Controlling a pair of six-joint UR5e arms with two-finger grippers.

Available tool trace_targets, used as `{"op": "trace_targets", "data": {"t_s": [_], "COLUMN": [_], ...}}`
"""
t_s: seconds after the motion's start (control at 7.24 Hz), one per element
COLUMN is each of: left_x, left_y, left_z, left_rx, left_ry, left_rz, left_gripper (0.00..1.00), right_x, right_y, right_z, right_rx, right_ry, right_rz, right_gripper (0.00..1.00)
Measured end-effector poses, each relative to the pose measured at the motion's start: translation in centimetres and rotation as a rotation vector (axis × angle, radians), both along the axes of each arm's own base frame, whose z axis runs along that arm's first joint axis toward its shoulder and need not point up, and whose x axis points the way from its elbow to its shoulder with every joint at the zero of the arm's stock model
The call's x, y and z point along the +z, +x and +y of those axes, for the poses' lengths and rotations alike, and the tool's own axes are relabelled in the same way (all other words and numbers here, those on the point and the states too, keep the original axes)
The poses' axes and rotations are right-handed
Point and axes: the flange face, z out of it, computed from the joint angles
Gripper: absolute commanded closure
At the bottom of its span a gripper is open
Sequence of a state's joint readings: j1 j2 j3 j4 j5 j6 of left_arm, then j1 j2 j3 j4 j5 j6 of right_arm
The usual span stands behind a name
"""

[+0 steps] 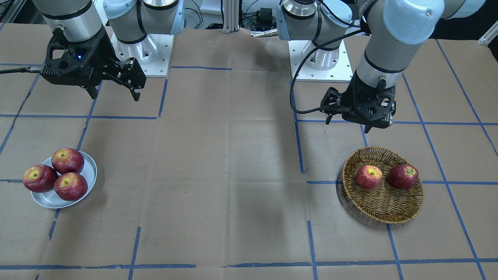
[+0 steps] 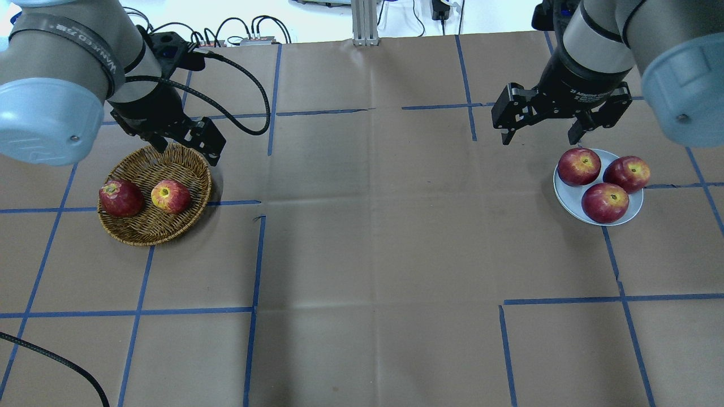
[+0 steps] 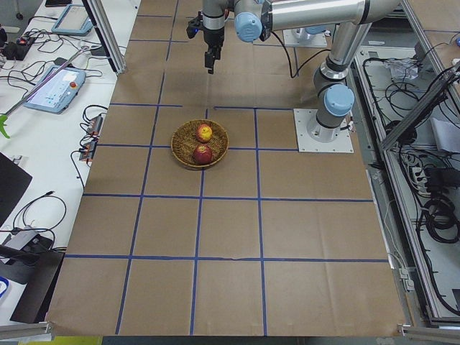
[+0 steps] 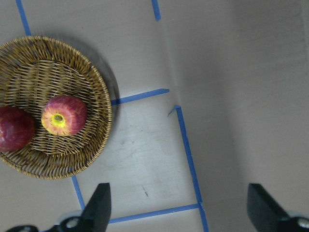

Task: Transfer apple from basket to plate
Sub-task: 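Lower the left gripper into the basket over the yellow-topped red apple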

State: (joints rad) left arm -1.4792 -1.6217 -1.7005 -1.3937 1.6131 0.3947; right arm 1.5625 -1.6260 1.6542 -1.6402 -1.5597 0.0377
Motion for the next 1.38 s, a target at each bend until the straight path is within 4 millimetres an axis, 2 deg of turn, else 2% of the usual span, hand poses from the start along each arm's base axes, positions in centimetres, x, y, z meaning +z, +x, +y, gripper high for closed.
{"op": "trace_targets", "data": {"t_s": [0.28, 0.69, 0.97, 1.11, 1.38], "left_x": [-3.4, -8.5, -13.0, -14.8, -17.2], "left_y": [4.4, 9.9, 11.8, 12.5, 14.0], "left_z": [-2.2, -3.8, -6.3, -6.9, -6.6], "left_rx": [-0.002, -0.01, -0.027, -0.027, -0.01], "left_ry": [0.023, 0.064, 0.028, 0.021, 0.034], "left_rz": [0.004, 0.024, 0.014, 0.013, 0.017], "left_gripper": [0.02, 0.02, 0.02, 0.02, 0.02], "right_x": [0.2, 0.6, 0.6, 0.6, 0.6], "right_y": [0.1, 0.1, 0.1, 0.1, 0.1], "right_z": [0.0, -0.1, -0.1, -0.1, -0.1], "right_rx": [0.0, 0.0, 0.0, 0.0, 0.001], "right_ry": [-0.005, -0.012, -0.012, -0.012, -0.012], "right_rz": [-0.003, -0.003, -0.004, -0.004, -0.004], "right_gripper": [0.0, 0.0, 0.0, 0.0, 0.0]}}
